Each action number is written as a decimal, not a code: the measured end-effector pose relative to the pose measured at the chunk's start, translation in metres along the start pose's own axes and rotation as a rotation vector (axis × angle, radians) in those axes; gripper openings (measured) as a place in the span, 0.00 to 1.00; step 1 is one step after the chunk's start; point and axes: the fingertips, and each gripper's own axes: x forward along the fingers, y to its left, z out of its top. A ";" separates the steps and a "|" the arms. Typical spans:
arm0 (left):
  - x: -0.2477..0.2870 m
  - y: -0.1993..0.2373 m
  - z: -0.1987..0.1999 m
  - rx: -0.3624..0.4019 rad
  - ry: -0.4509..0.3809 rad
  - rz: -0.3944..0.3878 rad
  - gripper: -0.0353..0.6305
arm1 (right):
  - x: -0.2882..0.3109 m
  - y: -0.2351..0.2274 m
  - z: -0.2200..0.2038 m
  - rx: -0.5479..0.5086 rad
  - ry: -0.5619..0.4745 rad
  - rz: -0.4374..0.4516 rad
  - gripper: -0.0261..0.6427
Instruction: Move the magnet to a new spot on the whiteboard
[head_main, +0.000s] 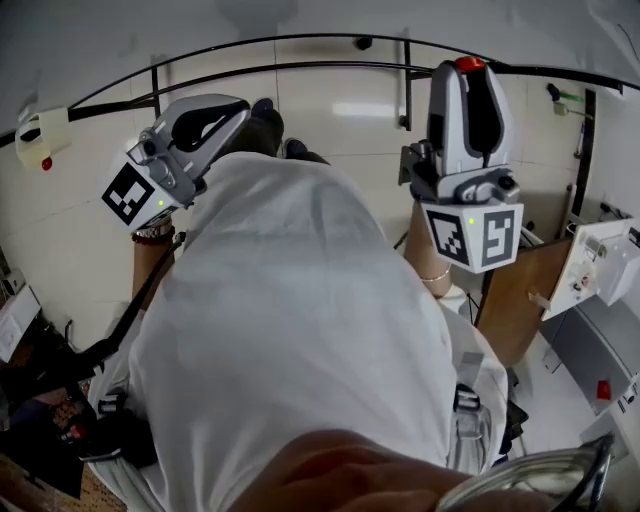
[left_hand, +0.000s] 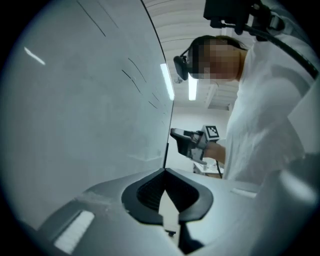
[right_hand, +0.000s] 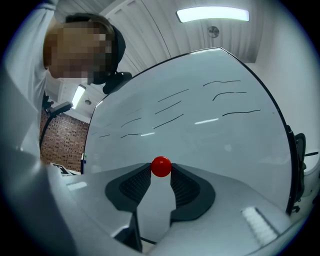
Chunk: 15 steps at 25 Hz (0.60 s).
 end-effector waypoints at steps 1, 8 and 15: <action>0.014 -0.009 0.000 0.006 0.006 -0.038 0.06 | 0.002 -0.004 0.005 -0.005 -0.001 -0.009 0.23; 0.063 -0.029 0.026 0.089 0.013 -0.186 0.06 | 0.019 -0.008 0.043 -0.130 -0.018 -0.031 0.23; 0.047 0.020 0.034 0.062 0.003 -0.247 0.06 | 0.082 0.007 0.052 -0.256 -0.029 -0.139 0.23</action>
